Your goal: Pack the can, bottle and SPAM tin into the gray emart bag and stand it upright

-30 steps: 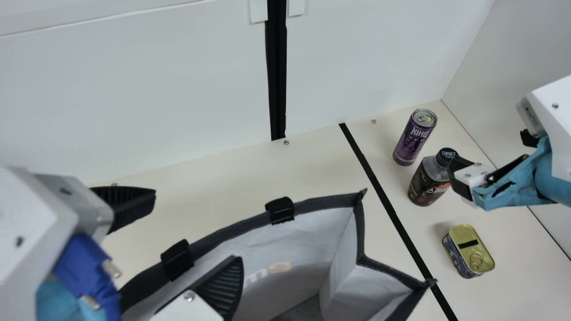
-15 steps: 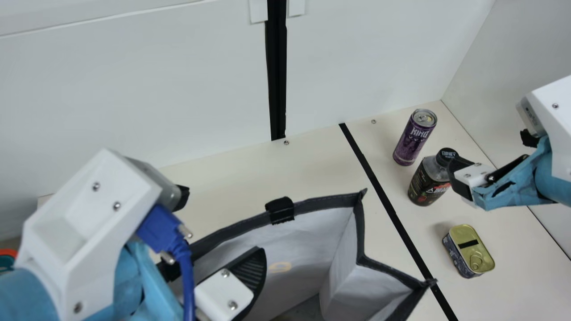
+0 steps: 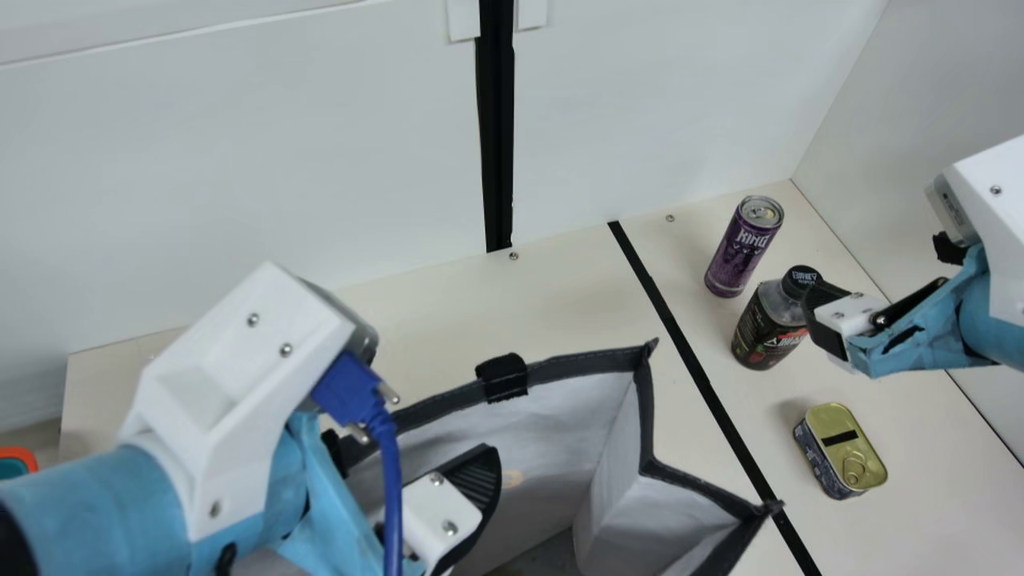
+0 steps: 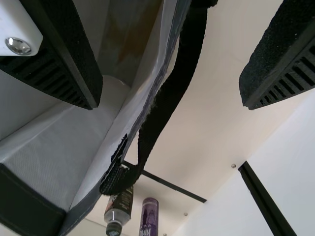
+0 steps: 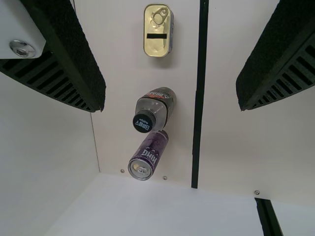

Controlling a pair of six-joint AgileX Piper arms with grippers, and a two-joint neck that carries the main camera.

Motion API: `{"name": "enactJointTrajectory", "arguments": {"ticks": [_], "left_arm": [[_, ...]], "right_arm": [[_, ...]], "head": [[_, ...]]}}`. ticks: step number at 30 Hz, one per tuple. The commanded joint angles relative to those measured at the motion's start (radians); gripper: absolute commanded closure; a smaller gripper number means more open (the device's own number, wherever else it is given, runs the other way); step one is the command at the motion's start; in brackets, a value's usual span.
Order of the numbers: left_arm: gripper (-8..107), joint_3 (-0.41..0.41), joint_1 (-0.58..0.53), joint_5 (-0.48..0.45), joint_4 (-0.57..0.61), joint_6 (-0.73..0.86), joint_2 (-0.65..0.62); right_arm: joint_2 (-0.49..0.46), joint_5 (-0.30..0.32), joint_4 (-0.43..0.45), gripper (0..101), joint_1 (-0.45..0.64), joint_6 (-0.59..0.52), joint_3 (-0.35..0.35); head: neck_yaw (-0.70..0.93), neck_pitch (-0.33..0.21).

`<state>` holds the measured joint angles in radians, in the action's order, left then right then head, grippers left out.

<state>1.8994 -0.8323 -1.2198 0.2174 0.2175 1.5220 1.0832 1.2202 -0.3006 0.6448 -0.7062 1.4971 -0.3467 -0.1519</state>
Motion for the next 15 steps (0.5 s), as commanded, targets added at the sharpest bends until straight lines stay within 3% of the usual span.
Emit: {"name": "enactJointTrajectory", "arguments": {"ticks": [1, 15], "left_arm": [[16, -0.008, 0.0, 0.0, 0.004, 0.001, 0.004], [107, -0.021, 0.003, 0.0, -0.004, -0.022, 0.015]], "right_arm": [[0.0, 0.0, 0.0, 6, 0.0, 0.0, 0.0], [0.0, 0.0, 0.0, 6, 0.0, 0.0, 0.0]], "head": [[-0.002, -0.023], [-0.002, -0.023]]}}
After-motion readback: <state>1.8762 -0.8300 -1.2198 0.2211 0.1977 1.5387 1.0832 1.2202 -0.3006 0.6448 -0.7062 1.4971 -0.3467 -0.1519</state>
